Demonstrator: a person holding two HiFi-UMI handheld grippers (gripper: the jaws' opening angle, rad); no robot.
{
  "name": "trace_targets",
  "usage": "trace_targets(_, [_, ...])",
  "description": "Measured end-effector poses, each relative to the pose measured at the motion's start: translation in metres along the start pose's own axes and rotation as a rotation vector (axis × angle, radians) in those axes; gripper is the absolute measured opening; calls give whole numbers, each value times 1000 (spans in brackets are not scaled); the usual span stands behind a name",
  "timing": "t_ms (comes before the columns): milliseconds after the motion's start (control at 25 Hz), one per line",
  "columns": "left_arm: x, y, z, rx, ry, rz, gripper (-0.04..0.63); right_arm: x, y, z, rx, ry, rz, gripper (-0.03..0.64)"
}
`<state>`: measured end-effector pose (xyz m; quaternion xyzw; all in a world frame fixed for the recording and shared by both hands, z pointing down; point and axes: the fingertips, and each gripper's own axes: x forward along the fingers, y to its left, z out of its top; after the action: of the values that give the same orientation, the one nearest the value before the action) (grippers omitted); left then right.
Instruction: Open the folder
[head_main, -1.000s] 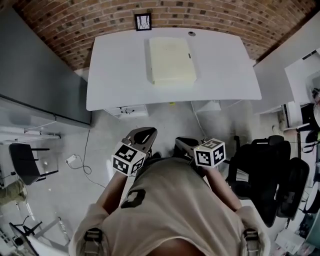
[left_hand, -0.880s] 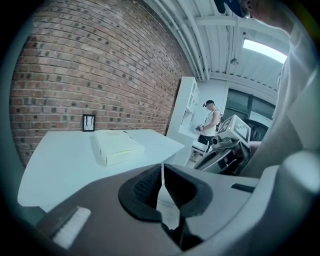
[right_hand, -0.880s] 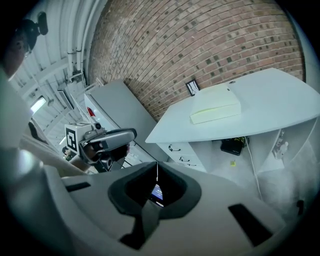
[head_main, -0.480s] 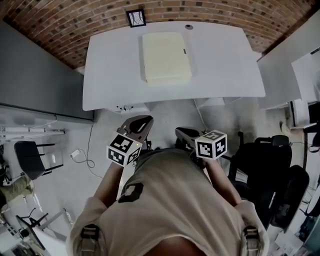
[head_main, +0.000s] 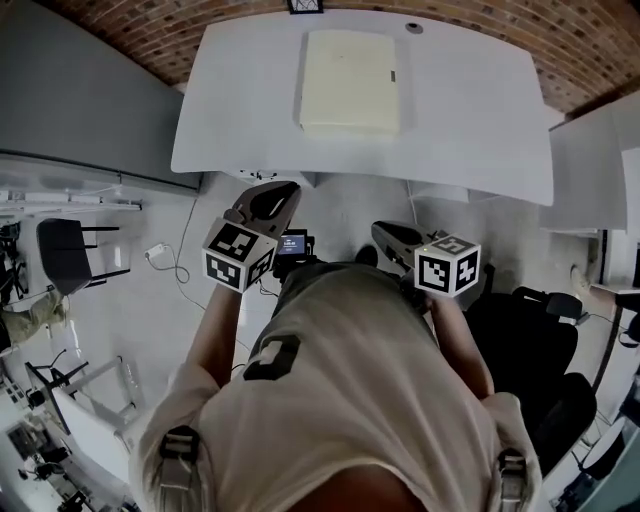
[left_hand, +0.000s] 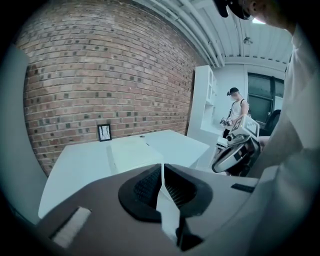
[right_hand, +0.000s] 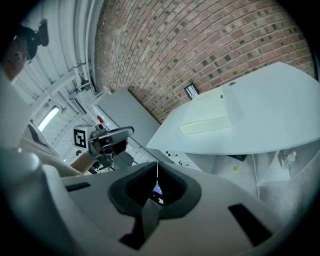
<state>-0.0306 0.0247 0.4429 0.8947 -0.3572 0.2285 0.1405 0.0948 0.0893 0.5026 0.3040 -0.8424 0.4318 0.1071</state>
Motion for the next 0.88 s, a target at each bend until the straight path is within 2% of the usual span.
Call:
trace_targets(240, [31, -32, 15, 21, 6, -16, 16, -16, -22, 1, 28, 3, 44, 6])
trace_targets(440, [48, -38, 23, 68, 38, -20, 16, -24, -33, 7, 42, -15, 55, 6])
trace_targets(600, [61, -38, 27, 91, 54, -26, 17, -29, -44, 13, 53, -34, 41, 6])
trace_targets(880, [84, -27, 34, 114, 68, -87, 17, -31, -60, 33, 56, -66, -16, 6])
